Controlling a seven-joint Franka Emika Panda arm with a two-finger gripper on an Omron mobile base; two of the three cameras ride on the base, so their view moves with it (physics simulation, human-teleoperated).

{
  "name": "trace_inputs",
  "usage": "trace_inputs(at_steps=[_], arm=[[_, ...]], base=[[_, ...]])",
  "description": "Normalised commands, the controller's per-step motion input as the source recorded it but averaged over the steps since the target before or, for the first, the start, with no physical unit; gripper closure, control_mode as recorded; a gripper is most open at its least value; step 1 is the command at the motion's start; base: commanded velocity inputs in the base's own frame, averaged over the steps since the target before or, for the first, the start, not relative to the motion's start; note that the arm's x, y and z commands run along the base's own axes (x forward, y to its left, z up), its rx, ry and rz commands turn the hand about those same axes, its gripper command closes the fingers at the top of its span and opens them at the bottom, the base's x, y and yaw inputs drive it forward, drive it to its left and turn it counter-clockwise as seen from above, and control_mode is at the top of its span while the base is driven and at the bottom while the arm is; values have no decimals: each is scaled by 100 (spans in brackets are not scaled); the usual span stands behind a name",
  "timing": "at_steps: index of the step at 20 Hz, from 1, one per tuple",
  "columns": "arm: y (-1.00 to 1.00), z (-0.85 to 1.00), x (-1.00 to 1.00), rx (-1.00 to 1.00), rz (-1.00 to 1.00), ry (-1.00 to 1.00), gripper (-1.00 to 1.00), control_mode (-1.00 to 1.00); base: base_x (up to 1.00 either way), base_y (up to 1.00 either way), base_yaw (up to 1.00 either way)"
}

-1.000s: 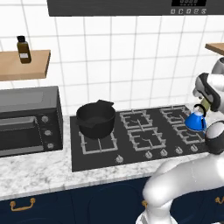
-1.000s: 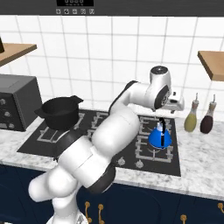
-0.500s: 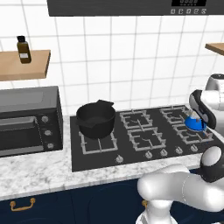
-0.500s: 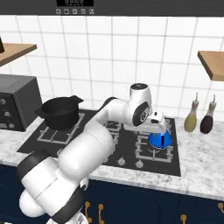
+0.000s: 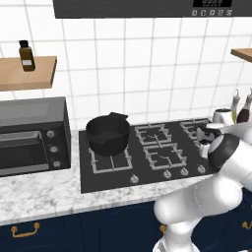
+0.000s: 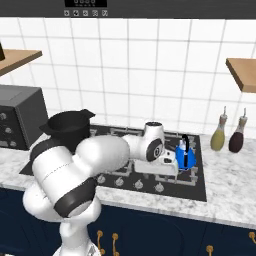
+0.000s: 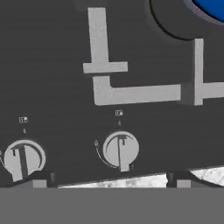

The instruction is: Pick the kettle from the counter and place it on a stove burner. Then turn the burner on.

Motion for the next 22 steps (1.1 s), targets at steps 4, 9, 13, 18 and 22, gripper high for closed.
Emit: trace_inputs(at_steps=[4,9,13,18,22], arm=[[-13,-14,18,0,2,6,-100,-100],[-16,-60,-8,6,0,8,-100,-100],[3,-25,-8,6,0,1,-100,-100],[0,-19,-38,0,3,0,-100,-100],[6,-5,0,0,0,0,-100,-100]], base=[[0,0,0],[0,0,0],[0,0,0],[0,0,0],[0,0,0]])
